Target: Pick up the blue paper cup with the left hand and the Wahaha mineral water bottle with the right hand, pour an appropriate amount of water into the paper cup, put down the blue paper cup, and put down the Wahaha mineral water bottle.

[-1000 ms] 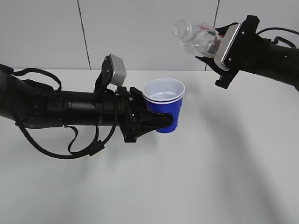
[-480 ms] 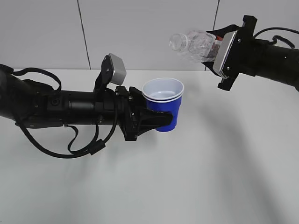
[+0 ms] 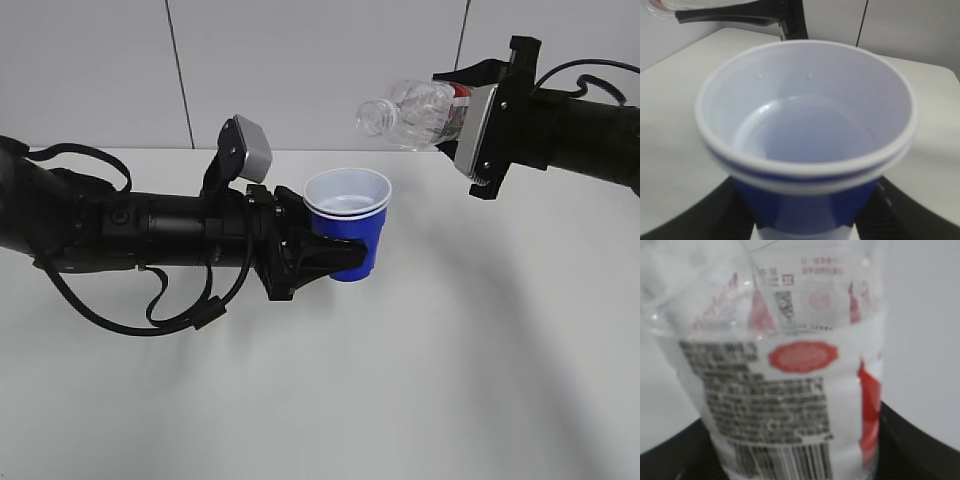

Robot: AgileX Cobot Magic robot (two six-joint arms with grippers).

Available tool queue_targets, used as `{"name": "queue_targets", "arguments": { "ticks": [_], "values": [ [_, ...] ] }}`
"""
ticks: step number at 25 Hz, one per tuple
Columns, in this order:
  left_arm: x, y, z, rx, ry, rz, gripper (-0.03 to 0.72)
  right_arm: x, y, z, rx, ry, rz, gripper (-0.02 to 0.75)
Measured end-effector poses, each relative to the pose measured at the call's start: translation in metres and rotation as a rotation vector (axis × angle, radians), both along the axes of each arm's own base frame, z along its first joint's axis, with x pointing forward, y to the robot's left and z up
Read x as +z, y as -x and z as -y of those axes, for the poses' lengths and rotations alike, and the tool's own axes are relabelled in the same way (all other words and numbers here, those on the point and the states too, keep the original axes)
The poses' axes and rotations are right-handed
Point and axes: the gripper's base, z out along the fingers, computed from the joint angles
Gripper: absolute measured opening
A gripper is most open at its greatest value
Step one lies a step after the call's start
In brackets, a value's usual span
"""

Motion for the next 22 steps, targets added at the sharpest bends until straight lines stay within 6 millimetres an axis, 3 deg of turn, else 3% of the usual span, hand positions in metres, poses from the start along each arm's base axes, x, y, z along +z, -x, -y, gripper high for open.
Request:
{"name": "queue_targets", "arguments": {
  "ticks": [22],
  "values": [
    [0.0008,-0.0016,0.0008,-0.010,-0.017,0.016,0.423,-0.0001,0.0001,-0.0001,0.032,0.139,0.100,0.483]
  ]
}}
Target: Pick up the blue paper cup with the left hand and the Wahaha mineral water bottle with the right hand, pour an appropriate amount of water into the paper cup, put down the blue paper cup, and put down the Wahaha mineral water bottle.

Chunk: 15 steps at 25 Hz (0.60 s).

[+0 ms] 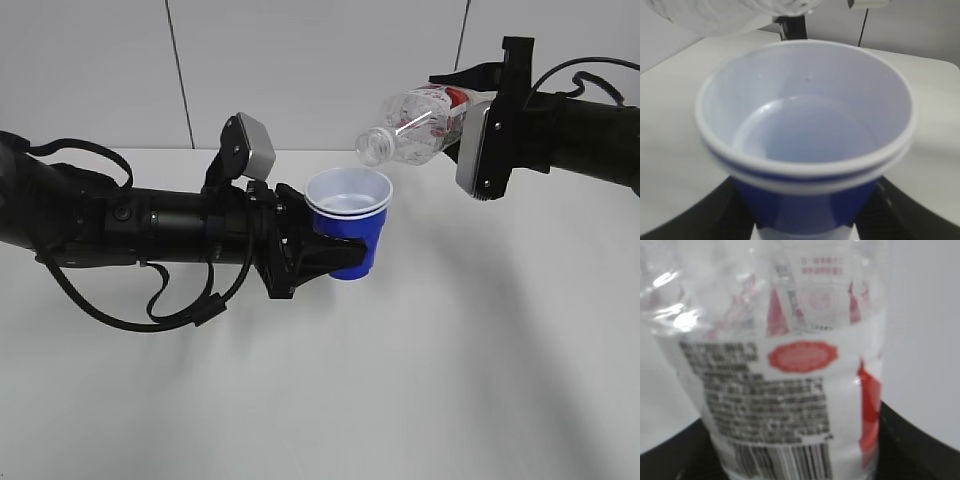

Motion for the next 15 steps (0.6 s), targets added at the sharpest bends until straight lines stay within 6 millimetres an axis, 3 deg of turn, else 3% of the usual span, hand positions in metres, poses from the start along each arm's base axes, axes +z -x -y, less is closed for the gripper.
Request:
{"name": "queue_targets", "arguments": {
  "ticks": [15],
  "values": [
    [0.0018,0.0029,0.0010,-0.034,0.020,0.001,0.423,0.0000,0.0000,0.0000,0.014,0.064,0.047,0.482]
  ]
}}
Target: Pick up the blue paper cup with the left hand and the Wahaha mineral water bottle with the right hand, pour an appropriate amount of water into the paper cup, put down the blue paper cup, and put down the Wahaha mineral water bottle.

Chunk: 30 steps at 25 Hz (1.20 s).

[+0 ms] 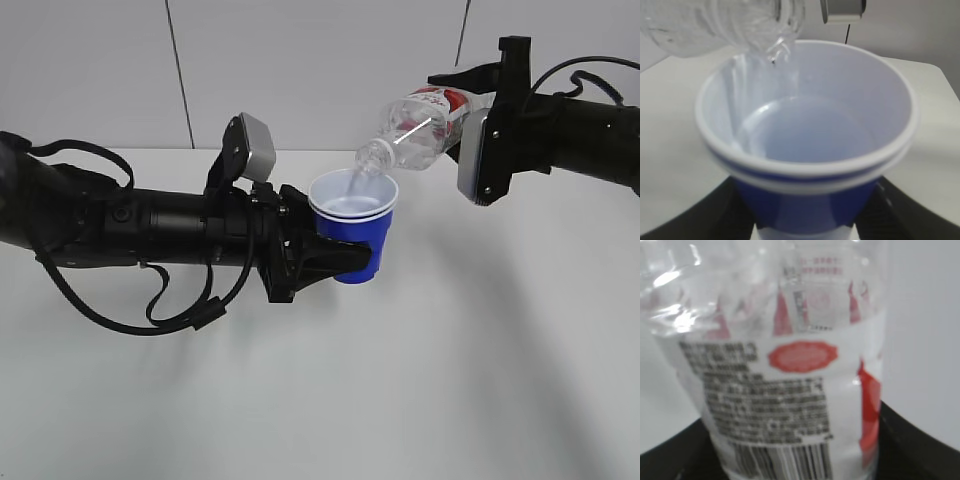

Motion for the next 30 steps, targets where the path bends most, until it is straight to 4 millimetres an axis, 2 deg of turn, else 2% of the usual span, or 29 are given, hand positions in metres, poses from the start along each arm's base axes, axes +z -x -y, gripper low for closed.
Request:
{"name": "queue_targets", "arguments": {
  "ticks": [30],
  "values": [
    [-0.0018,0.0028,0.0000,-0.025,-0.016,-0.028,0.423,0.0026,-0.0003,-0.0002,0.006,0.012,0.044,0.482]
  ]
}}
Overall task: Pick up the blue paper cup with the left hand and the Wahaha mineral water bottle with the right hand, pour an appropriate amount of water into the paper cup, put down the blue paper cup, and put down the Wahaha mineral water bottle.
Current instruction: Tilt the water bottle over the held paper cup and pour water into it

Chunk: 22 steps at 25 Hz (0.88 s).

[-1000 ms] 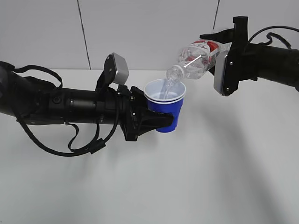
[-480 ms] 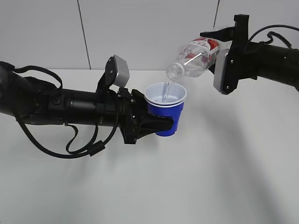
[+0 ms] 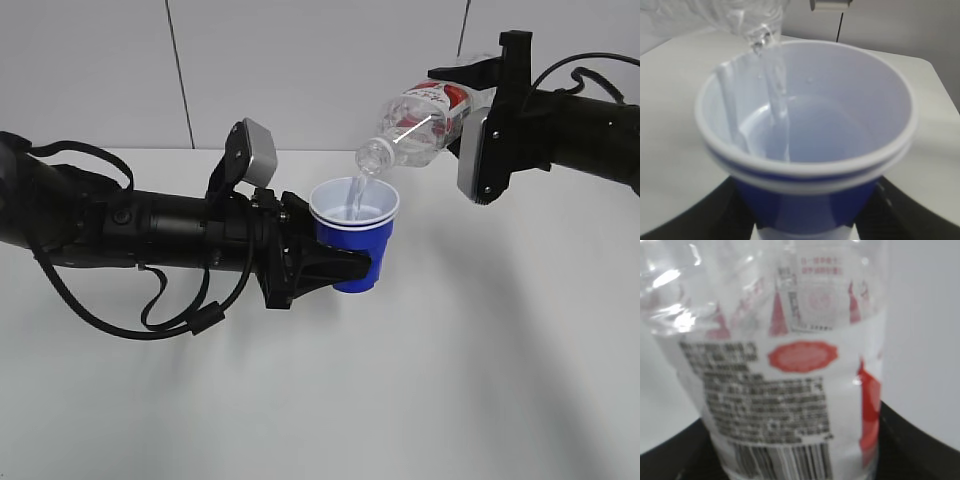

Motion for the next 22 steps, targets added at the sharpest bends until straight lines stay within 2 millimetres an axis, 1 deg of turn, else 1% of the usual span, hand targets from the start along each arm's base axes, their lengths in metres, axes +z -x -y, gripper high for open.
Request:
{"name": "queue_targets", "arguments": {
  "ticks": [22],
  "values": [
    [-0.0001,0.0002,0.0000,-0.003,-0.002,0.001,0.423,0.0026,0.0003,-0.0011,0.012,-0.016,0.024,0.482]
  ]
}}
